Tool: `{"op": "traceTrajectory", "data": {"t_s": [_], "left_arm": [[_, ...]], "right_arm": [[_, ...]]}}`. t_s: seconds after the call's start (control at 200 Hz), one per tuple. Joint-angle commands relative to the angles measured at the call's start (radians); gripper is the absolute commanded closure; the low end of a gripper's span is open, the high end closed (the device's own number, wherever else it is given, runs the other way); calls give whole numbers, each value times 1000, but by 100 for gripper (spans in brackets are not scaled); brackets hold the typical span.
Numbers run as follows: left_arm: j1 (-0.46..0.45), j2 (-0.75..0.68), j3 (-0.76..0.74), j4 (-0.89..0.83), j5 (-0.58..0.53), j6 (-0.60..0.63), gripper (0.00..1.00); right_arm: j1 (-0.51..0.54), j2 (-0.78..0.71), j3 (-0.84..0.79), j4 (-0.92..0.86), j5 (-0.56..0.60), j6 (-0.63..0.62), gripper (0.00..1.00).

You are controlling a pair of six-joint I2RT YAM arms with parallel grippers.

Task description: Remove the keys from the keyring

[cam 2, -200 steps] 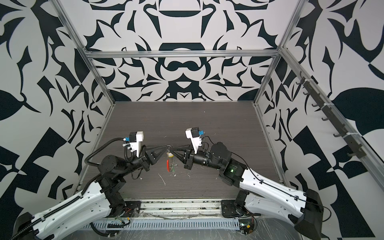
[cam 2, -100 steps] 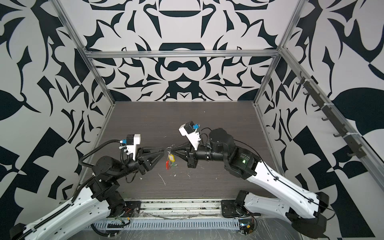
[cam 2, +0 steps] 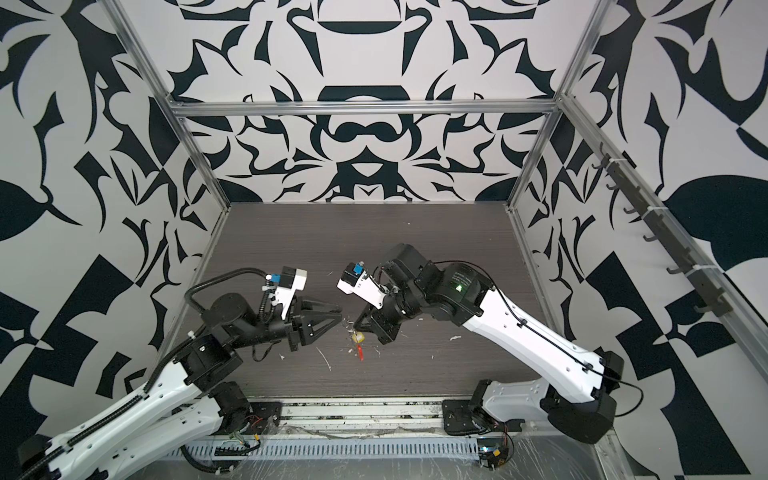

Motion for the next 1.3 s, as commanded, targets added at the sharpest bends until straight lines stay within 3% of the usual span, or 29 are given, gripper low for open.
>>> {"op": "traceTrajectory", "data": {"t_s": [0.0,0.3,0.62,1.295], "left_arm": [[2,31,30,-2,85,6,65],[2,76,51,-7,125,-2,72],[2,80,69,-22,128,2,68],[2,102,93,-51,91,16,100]], "right_arm": [[-3,-7,68,-76,16,-49,100],[-3,21,106,-92,45,-45,100],[0,41,128,-96,57,-34,100],[17,38,137,-72,99,-3,100]]}}
